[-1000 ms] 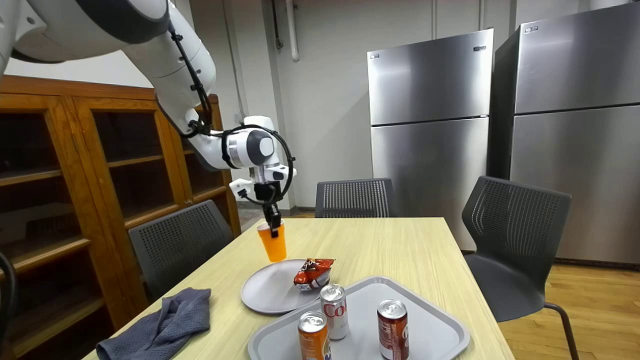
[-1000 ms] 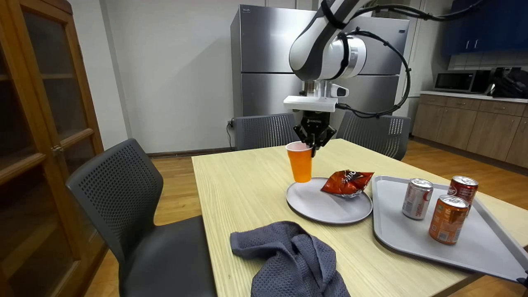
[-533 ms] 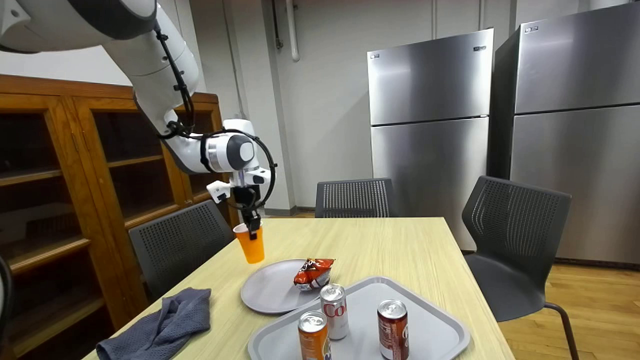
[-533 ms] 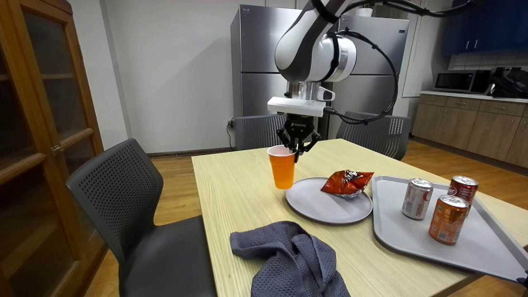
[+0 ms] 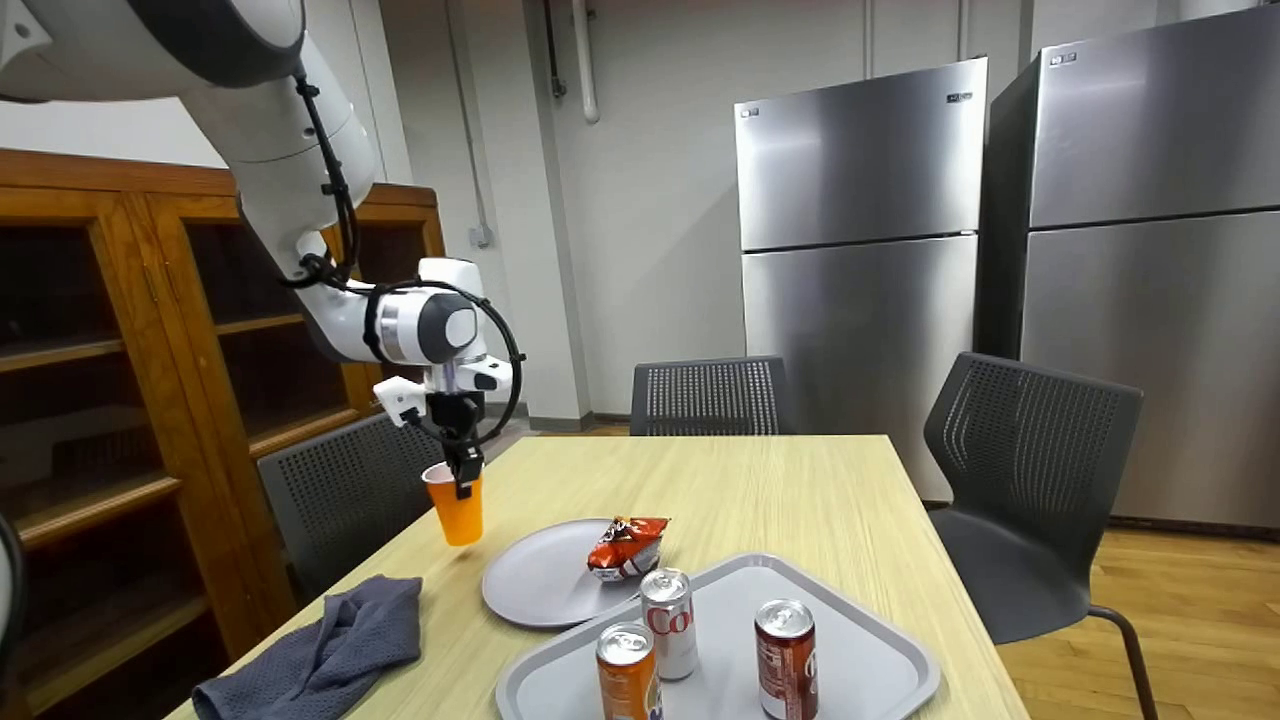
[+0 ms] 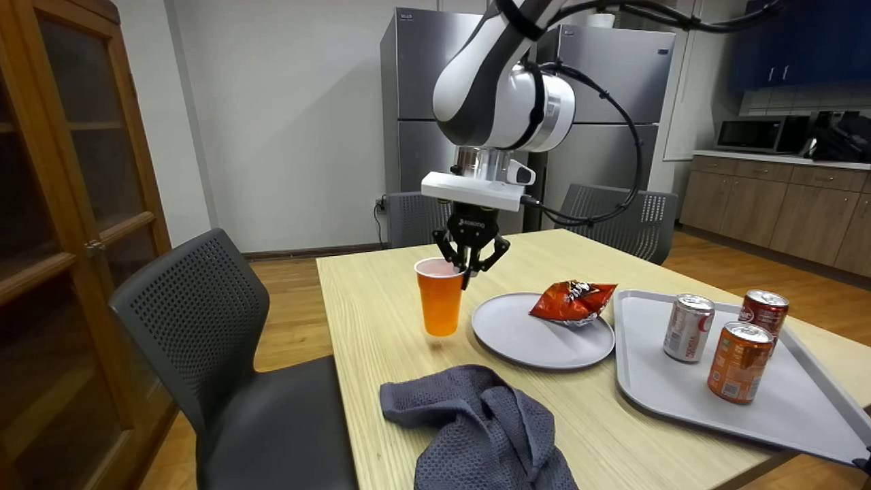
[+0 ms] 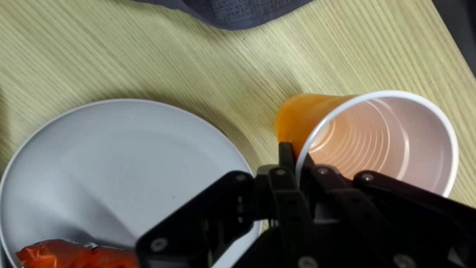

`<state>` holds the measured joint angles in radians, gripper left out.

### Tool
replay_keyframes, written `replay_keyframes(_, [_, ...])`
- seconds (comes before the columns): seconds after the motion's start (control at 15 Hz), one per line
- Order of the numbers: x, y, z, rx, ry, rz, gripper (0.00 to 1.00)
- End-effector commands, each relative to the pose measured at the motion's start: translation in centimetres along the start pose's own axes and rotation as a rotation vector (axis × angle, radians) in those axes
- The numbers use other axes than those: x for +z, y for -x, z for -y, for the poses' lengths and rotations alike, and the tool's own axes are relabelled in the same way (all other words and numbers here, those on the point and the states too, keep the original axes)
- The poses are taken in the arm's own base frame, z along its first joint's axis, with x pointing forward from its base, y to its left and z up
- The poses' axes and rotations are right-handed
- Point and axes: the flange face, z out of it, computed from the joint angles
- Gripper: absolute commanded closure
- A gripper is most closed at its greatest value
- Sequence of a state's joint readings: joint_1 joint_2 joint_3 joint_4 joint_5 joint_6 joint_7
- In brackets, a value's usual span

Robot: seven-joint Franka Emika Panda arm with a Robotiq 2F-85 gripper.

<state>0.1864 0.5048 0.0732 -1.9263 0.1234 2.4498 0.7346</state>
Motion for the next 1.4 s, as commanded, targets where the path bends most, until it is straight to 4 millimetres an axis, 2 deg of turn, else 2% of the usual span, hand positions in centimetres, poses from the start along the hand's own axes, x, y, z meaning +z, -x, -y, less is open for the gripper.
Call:
replay_keyframes(0.0, [0.0,1.1,-0.1,-0.025,-0.016,0.008,0.99])
replay_keyframes(0.6, [1.8,2.1,0.2,-0.044,0.004,0.011,0.99])
replay_keyframes(1.2, [3.2,2.2,-0.1,-0.053,0.031,0.031,0.99])
replay_keyframes(1.27, [3.2,2.3,-0.1,-0.057,0.036,0.028,0.7])
replay_keyframes(1.33, [3.1,2.4,-0.1,-0.068,0.038,0.027,0.69])
